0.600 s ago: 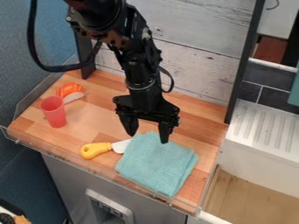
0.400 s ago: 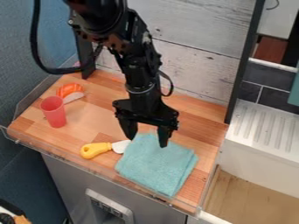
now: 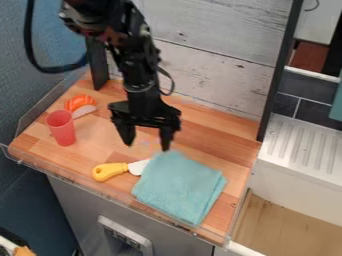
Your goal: Move a red tumbler from bottom left to the top right
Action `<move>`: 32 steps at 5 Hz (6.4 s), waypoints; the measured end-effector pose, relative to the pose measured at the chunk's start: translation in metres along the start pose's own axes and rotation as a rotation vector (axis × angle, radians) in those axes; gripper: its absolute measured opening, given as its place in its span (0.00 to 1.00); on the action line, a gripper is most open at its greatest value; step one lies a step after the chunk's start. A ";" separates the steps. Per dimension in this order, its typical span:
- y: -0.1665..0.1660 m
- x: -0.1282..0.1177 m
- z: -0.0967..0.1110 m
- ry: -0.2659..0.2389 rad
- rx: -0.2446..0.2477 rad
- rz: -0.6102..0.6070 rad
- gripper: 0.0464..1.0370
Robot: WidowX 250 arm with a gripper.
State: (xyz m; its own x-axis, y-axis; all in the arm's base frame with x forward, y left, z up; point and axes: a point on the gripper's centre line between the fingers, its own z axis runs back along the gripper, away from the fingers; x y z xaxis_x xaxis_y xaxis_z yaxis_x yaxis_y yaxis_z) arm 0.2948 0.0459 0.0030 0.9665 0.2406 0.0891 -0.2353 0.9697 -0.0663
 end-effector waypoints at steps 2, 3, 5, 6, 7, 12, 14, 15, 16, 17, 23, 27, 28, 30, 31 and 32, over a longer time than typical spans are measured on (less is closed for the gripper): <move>0.059 0.020 0.006 -0.063 0.061 0.094 0.96; 0.090 0.029 0.006 -0.069 0.079 0.134 0.96; 0.141 0.033 0.010 -0.053 0.082 0.244 0.96; 0.152 0.035 -0.002 -0.031 0.088 0.280 0.96; 0.155 0.033 -0.013 -0.006 0.101 0.281 0.96; 0.155 0.041 -0.032 -0.015 0.103 0.280 0.09; 0.145 0.041 -0.032 0.012 0.110 0.261 0.03; 0.128 0.043 -0.030 0.032 0.114 0.232 0.03; 0.102 0.059 -0.005 -0.028 0.113 0.193 0.03; 0.050 0.070 0.008 -0.048 0.057 0.088 0.03; -0.117 0.095 -0.039 0.025 -0.042 -0.325 0.03; -0.113 0.097 -0.054 0.041 0.035 -0.317 0.50; -0.110 0.087 -0.063 0.064 0.037 -0.310 0.82; -0.116 0.089 -0.035 0.018 0.004 -0.313 0.97; -0.118 0.089 -0.010 -0.025 -0.022 -0.317 0.96; -0.110 0.084 0.009 -0.057 -0.030 -0.319 0.96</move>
State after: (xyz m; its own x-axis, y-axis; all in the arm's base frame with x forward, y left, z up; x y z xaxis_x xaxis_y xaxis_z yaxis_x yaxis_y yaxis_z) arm 0.4012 -0.0403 0.0264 0.9835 -0.0724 0.1659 0.0826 0.9950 -0.0554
